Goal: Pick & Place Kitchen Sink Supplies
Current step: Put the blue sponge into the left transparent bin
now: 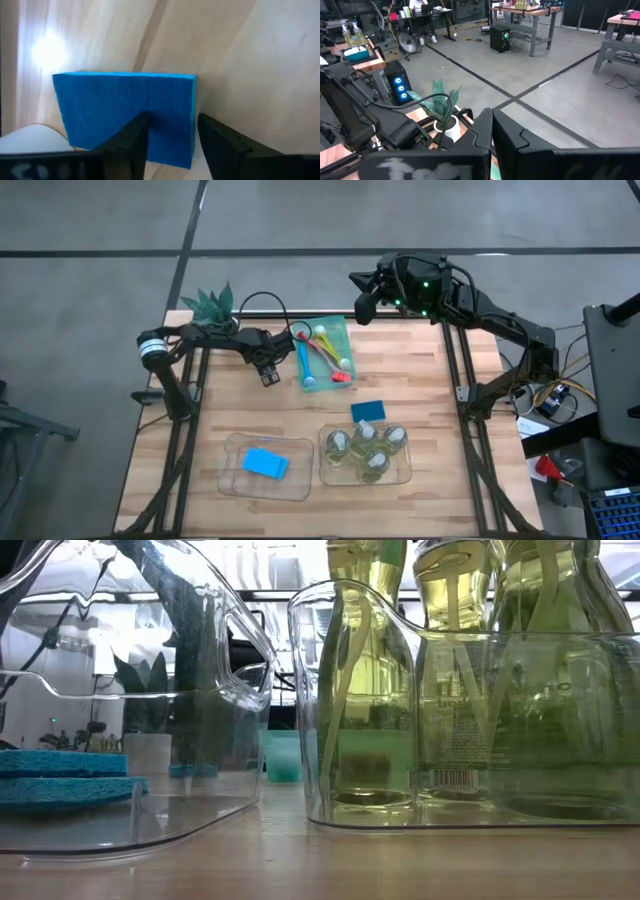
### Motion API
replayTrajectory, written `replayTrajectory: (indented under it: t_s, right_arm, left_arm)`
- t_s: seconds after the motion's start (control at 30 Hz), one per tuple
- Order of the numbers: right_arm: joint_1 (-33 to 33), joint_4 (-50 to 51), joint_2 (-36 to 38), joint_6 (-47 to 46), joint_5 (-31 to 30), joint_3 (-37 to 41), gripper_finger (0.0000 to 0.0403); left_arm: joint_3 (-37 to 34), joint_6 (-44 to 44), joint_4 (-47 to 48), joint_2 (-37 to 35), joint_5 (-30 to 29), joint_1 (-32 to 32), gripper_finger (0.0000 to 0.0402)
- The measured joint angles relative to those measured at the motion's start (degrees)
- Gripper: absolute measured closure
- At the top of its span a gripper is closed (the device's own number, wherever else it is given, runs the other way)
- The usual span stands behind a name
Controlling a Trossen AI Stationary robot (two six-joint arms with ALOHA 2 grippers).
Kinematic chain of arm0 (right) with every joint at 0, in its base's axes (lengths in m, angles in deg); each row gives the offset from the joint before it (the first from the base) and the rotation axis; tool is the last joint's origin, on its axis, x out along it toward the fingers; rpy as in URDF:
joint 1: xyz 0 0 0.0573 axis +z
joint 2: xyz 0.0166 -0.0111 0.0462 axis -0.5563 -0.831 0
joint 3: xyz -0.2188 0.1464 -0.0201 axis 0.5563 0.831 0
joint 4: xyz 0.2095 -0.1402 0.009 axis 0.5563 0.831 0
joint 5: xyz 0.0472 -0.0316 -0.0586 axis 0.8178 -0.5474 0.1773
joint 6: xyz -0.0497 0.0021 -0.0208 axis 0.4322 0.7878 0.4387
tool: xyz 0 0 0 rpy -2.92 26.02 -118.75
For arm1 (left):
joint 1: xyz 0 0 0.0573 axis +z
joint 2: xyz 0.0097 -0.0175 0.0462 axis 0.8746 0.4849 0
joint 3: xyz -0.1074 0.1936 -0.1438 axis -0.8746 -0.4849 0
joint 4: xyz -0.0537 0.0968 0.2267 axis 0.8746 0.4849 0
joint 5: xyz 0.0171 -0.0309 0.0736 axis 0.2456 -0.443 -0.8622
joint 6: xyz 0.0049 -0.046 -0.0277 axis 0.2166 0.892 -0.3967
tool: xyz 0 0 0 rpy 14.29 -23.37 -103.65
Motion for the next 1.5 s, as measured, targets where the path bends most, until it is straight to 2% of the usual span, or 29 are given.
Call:
replayTrajectory:
  t_s: [0.1,0.27,0.33,0.43,0.7,0.83,1.0,1.13,1.3,1.4,1.5]
  right_arm:
    - [0.00,0.00,0.00,-0.01,0.00,0.00,0.0394]
    - [0.00,0.00,0.00,0.01,0.00,0.00,0.0394]
    - [0.00,0.00,0.00,0.01,0.00,0.00,0.0394]
    - [0.00,0.00,0.00,0.01,0.00,0.00,0.0394]
    - [0.00,-0.04,0.00,-0.23,0.13,0.00,0.0394]
    - [0.00,-0.05,0.00,-0.21,0.15,0.00,0.0394]
    - [0.00,-0.07,0.00,-0.40,0.13,0.00,0.0394]
    - [0.00,-0.07,-0.03,-0.52,0.13,0.00,0.0394]
    - [-0.01,0.03,-0.53,-3.64,0.65,0.00,0.0394]
    - [-0.09,-0.05,-1.04,-3.48,6.70,0.00,0.0394]
    - [-0.77,-0.71,-1.93,-5.54,18.31,0.00,0.0394]
  left_arm:
    - [0.04,-2.07,-0.06,0.41,0.53,0.00,0.0274]
    - [-0.02,-5.20,-0.31,-0.19,2.67,0.20,0.0366]
    - [-0.07,-4.75,-0.33,-0.82,3.67,0.28,0.0390]
    - [-0.13,-4.10,-0.26,-1.83,5.37,0.39,0.0394]
    - [1.92,-0.28,4.49,-8.70,15.82,0.36,0.0400]
    - [3.43,4.61,7.21,-15.61,18.89,0.17,0.0401]
    - [5.63,11.67,6.77,-26.65,25.60,0.24,0.0401]
    - [6.51,16.97,3.10,-35.10,31.20,0.22,0.0401]
    - [6.53,23.28,-4.39,-43.80,33.47,0.17,0.0401]
    - [6.53,25.91,-10.18,-47.88,34.52,0.20,0.0401]
    - [6.53,28.01,-16.50,-50.80,35.61,0.20,0.0401]
